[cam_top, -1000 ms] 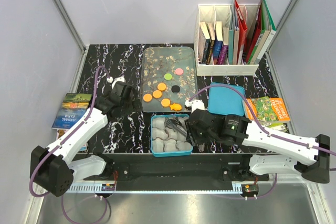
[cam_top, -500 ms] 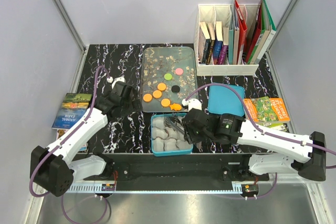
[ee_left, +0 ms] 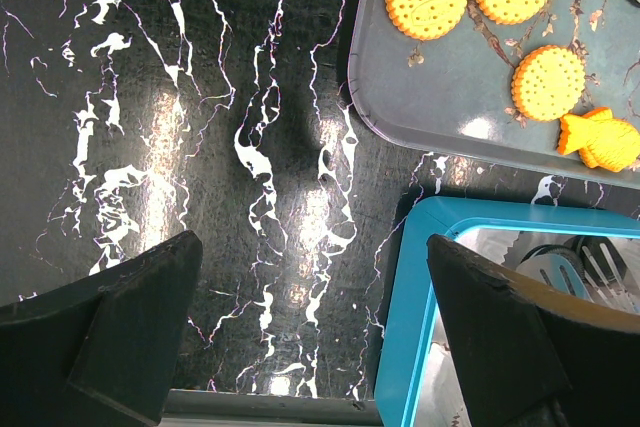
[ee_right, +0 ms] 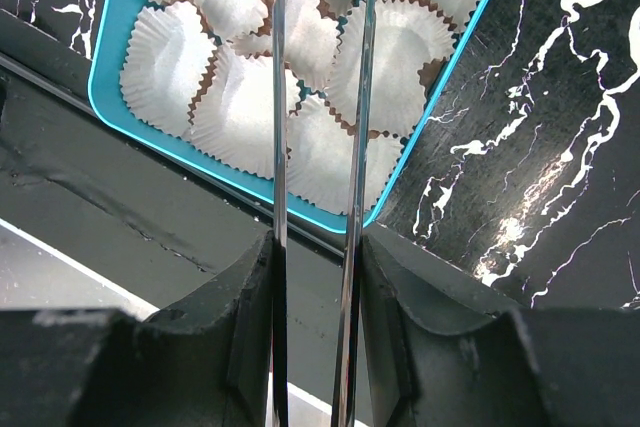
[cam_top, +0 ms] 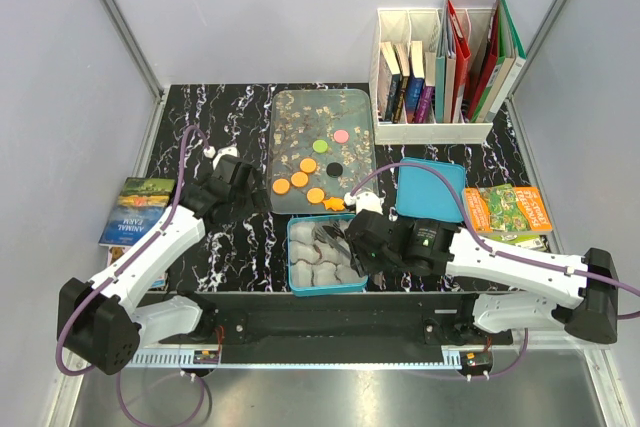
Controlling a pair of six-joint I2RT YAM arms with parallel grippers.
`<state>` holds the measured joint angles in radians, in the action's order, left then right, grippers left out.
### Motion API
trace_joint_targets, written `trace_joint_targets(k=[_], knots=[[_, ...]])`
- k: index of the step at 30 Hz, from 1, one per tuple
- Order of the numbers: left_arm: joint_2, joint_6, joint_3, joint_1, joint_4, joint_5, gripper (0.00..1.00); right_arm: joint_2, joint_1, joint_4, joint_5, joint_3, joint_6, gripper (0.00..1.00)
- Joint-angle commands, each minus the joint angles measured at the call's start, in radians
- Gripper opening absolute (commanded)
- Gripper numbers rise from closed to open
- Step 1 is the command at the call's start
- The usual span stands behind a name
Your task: Pack the cookies
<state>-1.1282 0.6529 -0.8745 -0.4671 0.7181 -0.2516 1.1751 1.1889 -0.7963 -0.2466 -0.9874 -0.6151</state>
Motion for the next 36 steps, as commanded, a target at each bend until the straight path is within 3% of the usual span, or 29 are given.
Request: trace_joint_targets(k=[1,17,30,36], knots=[[0.007,0.005,-0.012,-0.004,-0.003,-0.015,0.99,-0.012,0.006,0.034,-0.033,-0.01,-0.012,0.26],[0.008,0.007,-0.012,-0.004,-0.005,-0.014,0.99,-0.026,0.006,0.005,-0.031,-0.046,-0.037,0.59],[0.008,0.01,-0.012,-0.005,-0.005,-0.015,0.99,-0.115,0.008,-0.05,-0.101,-0.175,-0.023,0.56],[0.01,0.008,-0.012,-0.005,-0.005,-0.012,0.99,-0.036,-0.009,-0.095,-0.209,-0.295,0.075,0.56]])
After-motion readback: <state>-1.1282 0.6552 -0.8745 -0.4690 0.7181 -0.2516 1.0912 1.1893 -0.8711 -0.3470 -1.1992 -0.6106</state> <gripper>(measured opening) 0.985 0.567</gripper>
